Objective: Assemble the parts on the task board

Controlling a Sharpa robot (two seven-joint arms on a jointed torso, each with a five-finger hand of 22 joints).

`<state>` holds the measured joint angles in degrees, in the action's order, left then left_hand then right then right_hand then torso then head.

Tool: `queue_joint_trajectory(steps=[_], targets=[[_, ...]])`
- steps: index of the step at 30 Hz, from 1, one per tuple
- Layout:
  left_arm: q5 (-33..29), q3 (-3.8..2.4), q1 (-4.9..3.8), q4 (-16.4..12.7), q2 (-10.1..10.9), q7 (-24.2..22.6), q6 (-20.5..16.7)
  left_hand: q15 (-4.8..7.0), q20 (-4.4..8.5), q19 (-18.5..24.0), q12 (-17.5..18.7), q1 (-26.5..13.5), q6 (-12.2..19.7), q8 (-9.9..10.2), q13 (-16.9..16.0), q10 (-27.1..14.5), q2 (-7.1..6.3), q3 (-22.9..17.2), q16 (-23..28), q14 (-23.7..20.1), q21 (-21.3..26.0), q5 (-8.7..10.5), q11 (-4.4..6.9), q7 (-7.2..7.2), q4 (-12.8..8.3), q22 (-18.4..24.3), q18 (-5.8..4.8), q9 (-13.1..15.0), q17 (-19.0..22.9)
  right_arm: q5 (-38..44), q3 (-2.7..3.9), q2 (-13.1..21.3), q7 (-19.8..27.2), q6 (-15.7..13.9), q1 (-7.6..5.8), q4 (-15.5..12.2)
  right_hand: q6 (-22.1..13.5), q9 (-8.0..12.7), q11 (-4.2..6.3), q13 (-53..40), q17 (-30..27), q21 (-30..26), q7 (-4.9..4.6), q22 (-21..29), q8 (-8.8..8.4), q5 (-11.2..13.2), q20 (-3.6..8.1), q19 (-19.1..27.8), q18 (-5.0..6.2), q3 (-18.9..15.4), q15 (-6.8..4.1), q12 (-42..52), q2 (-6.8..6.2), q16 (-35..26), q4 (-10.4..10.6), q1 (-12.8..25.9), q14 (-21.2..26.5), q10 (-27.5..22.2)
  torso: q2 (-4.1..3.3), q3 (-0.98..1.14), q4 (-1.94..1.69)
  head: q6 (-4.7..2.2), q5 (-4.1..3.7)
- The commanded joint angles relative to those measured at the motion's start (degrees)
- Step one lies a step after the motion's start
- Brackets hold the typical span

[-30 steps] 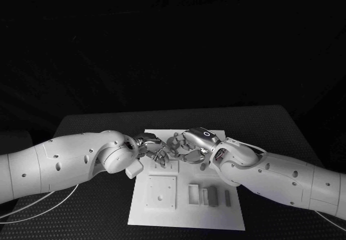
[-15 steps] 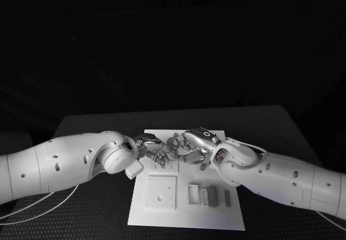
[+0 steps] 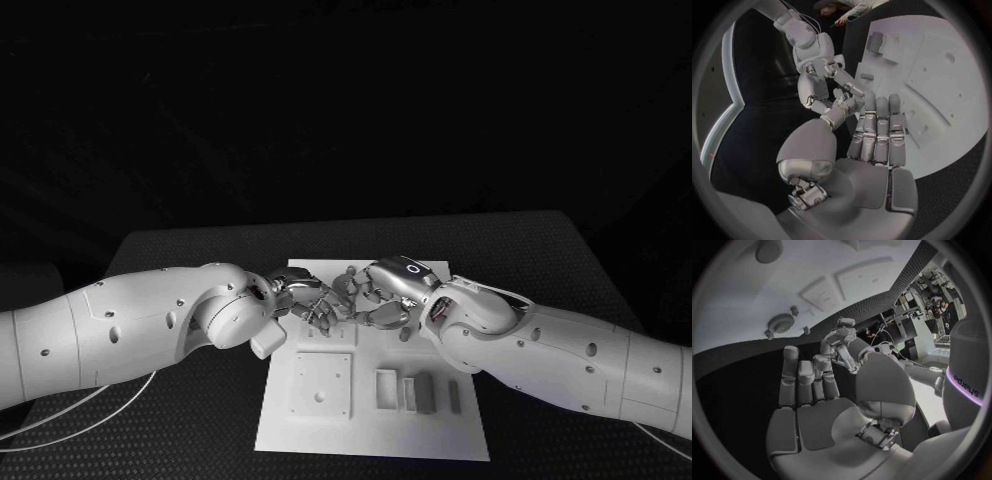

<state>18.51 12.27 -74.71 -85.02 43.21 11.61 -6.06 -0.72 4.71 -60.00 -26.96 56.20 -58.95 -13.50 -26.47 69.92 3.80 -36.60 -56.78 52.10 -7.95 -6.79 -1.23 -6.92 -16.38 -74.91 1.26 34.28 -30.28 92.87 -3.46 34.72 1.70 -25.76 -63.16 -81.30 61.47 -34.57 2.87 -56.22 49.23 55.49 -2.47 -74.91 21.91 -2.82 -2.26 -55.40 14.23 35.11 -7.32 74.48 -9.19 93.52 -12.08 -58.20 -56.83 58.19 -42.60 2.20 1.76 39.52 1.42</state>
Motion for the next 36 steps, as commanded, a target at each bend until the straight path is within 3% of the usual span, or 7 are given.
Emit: queue_joint_trajectory(steps=[1, 12, 15, 21, 25, 30, 36], targets=[[-0.3, -0.16, -0.18, 0.2, 0.1, -0.6, -2.4, -0.02, 0.23, -0.4, 0.3, 0.0, -1.1, -2.0, -0.1, 0.2, 0.47, -0.5, -0.4, 0.3, 0.3, 0.27, 0.44, 0.84, 0.0, -1.3, 0.26, 1.5, -0.1, 0.8, -0.14, -0.1, 0.6, 2.0, 0.18, -0.4, 2.4, -2.6, 0.09, 0.1, -0.1, 0.2, -0.54, -0.7, 0.23, -0.1, -0.05, -0.4, 0.77, -0.1, -0.32, 0.1, -0.04, 0.3, 0.4, 0.7, -0.1, 0.5, 0.00, 0.01, -0.01, -0.02, 0.01], [2.6, -0.16, -0.18, 0.0, 0.1, 0.6, -2.8, 0.20, 0.41, -0.7, 0.1, -0.2, -1.4, -2.2, -0.4, 0.7, 0.06, -0.4, -0.9, 0.6, 0.1, -0.46, 0.63, 0.99, 0.0, -1.3, 0.25, 1.6, -0.3, 0.5, -0.14, 0.1, -0.9, 0.3, 0.18, 0.1, 1.7, -2.6, -0.09, 0.3, -0.3, -0.1, -0.78, -0.6, -0.20, -0.1, 0.12, -0.3, 0.77, 0.2, -0.49, -0.4, -0.58, 0.1, 0.6, 1.0, 0.0, 0.2, 0.01, 0.02, -0.01, -0.06, 0.01], [4.6, -0.16, -0.18, -0.2, 0.2, 1.3, -3.8, 0.28, 0.49, -0.9, 0.0, -0.3, -1.5, -2.3, -0.5, 0.8, -0.17, -0.3, -1.1, 0.7, 0.0, -0.74, 0.70, 1.05, 0.0, -1.4, 0.25, 1.7, -0.4, -2.3, -0.15, 0.5, -0.5, -1.3, 0.17, 0.6, -2.8, -1.6, -1.49, 1.0, -0.9, -1.2, -2.40, -0.4, -2.92, -0.1, -0.21, 1.2, 0.75, 0.9, 0.09, -2.2, -2.47, -0.9, 0.9, 1.4, 1.5, -1.8, 0.01, 0.01, 0.01, -0.12, 0.05], [8.2, -0.16, -0.17, 0.0, 0.3, 3.0, -6.4, 0.57, 0.76, -1.4, -0.5, -0.8, -2.0, -2.6, -1.0, 1.5, -0.80, -0.1, -1.7, 1.1, -0.4, -0.63, 1.01, 1.32, 0.2, -1.4, 0.24, 1.8, -0.7, -11.1, -0.14, 2.5, 4.2, -3.6, -0.22, 0.3, -11.1, 0.3, -5.70, 4.1, -3.8, -6.0, -6.56, 0.7, -7.46, 0.0, -2.56, 8.3, -0.79, 0.2, 4.39, -7.6, -5.29, -6.5, 1.5, 2.9, 7.5, -8.3, 0.03, 0.04, -0.01, -0.33, 0.24], [13.0, -0.15, -0.17, -0.1, 0.4, 4.8, -8.2, 0.79, 0.96, -1.6, -0.8, -1.0, -2.4, -2.8, -1.4, 1.8, -1.12, 0.0, -2.0, 1.4, -0.7, 0.77, 1.23, 1.54, 0.5, -1.4, 0.19, 1.8, -0.9, -20.6, -0.04, 3.9, 5.9, -4.0, -2.00, 0.3, -11.9, 0.4, -6.43, 8.0, -6.6, -9.7, -7.14, 2.1, -7.52, -0.1, -3.78, 12.4, -1.47, -2.3, 5.68, -12.1, -4.26, -11.1, 0.7, 4.2, 10.6, -10.7, 0.06, 0.09, 0.03, -0.47, 0.38], [19.5, -0.15, -0.16, -0.4, 0.3, 7.0, -9.2, 1.47, 1.58, -2.8, -1.7, -1.0, -3.5, -3.4, -2.1, 3.0, -2.26, 0.2, -2.9, 2.6, -1.7, 3.71, 1.88, 2.12, 1.1, -1.5, 0.25, 2.0, -1.4, -34.6, 1.38, 5.1, 7.3, -2.9, -5.42, 3.1, -13.1, 0.6, -7.00, 12.6, -9.9, -13.1, -7.65, 3.9, -7.80, -0.1, -4.84, 14.7, -1.65, -2.5, 6.59, -16.8, -2.96, -16.1, 1.7, 5.2, 12.0, -11.4, 0.17, 0.13, 0.14, -0.61, 0.64], [23.3, -0.08, 0.03, -0.3, -0.3, 9.9, -10.4, 2.18, 2.27, -3.9, -2.6, -0.9, -4.7, -3.9, -2.9, 4.3, -2.81, 0.6, -3.7, 4.0, -3.0, 3.80, 2.55, 2.68, 1.6, -1.5, 0.26, 2.1, -1.8, -44.9, 2.49, 4.4, 10.7, -0.6, -9.87, 13.0, -14.1, 1.0, -9.11, 24.3, -18.2, -22.1, -8.32, 8.2, -7.56, -0.1, -7.46, 23.0, -3.69, -2.8, 11.12, -29.6, -0.39, -30.5, 0.3, 5.4, 13.7, -12.0, 0.25, 0.16, 0.06, -0.84, 0.71]])
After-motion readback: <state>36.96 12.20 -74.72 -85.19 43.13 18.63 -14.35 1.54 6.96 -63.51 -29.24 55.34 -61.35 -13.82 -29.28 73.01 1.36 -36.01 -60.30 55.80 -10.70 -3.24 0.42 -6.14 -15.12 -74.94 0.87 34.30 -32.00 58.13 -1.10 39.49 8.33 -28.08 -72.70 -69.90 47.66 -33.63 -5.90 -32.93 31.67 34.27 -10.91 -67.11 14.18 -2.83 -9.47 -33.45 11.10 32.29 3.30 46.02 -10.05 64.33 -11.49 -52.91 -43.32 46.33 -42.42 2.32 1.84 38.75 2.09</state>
